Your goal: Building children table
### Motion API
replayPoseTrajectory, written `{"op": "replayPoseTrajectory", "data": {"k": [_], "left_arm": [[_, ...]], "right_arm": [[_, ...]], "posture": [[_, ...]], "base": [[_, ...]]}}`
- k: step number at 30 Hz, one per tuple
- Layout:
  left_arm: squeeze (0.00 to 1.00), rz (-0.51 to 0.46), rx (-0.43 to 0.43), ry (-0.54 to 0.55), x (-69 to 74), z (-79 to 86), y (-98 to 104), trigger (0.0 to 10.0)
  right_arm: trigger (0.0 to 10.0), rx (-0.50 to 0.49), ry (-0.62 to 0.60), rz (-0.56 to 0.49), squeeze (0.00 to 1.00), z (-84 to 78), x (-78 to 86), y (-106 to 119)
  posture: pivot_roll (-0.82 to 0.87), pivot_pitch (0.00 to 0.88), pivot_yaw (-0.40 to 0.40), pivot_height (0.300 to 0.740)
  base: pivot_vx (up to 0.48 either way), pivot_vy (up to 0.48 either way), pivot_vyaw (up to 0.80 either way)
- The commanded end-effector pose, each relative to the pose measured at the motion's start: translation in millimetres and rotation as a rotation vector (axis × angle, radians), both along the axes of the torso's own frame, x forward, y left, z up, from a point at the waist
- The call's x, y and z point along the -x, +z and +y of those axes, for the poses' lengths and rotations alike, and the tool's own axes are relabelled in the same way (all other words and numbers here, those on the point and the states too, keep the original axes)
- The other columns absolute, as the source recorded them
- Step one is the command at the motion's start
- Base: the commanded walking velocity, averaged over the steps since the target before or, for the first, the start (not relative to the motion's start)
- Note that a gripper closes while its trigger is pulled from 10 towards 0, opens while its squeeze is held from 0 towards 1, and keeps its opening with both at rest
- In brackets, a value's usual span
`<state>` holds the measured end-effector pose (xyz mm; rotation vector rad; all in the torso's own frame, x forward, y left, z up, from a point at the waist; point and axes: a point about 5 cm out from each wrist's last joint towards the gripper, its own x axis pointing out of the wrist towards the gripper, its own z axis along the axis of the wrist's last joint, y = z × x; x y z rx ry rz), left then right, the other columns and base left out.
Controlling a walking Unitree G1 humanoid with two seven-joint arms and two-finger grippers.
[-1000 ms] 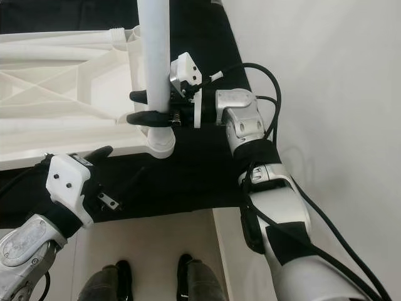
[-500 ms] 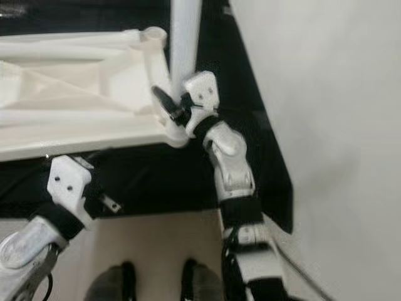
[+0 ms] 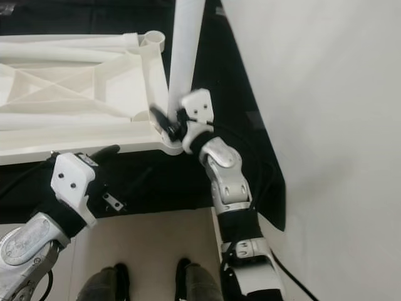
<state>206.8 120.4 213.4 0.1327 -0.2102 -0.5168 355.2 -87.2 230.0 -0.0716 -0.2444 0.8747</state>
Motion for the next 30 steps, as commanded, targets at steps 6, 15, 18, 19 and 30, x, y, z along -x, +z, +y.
{"op": "replayPoseTrajectory", "data": {"k": [6, 15, 18, 19, 30], "left_arm": [[0.00, 0.019, 0.008, -0.017, 0.1, -5.3, -4.5, 10.0], [0.00, 0.019, -0.010, -0.009, 1.8, -2.1, -4.9, 10.0], [0.00, 0.019, -0.012, -0.006, 2.2, -1.4, -4.5, 10.0], [0.00, 0.019, -0.012, -0.006, 2.2, -1.4, -4.5, 10.0], [0.00, 0.024, -0.013, -0.016, 2.8, -2.6, -4.9, 10.0]], "right_arm": [[10.0, 0.243, 0.497, -0.039, 0.00, 2.5, 4.4, 25.1], [0.0, 0.301, 0.667, 0.010, 0.00, 11.9, -5.5, 31.7], [0.0, 0.290, 0.701, 0.026, 0.00, 9.3, -7.1, 33.6], [0.0, 0.290, 0.701, 0.026, 0.00, 9.3, -7.1, 33.6], [0.0, 0.209, 0.508, 0.016, 0.00, -12.6, -12.0, 18.2]], "posture": [[0.10, 0.242, -0.155, 0.740], [0.13, 0.247, -0.156, 0.740], [0.13, 0.253, -0.152, 0.740], [0.13, 0.253, -0.152, 0.740], [0.11, 0.262, -0.149, 0.740]], "base": [[0.000, 0.000, 0.00], [0.000, 0.000, 0.00], [0.000, 0.000, 0.00], [0.000, 0.000, 0.00], [0.000, 0.000, 0.00]]}}
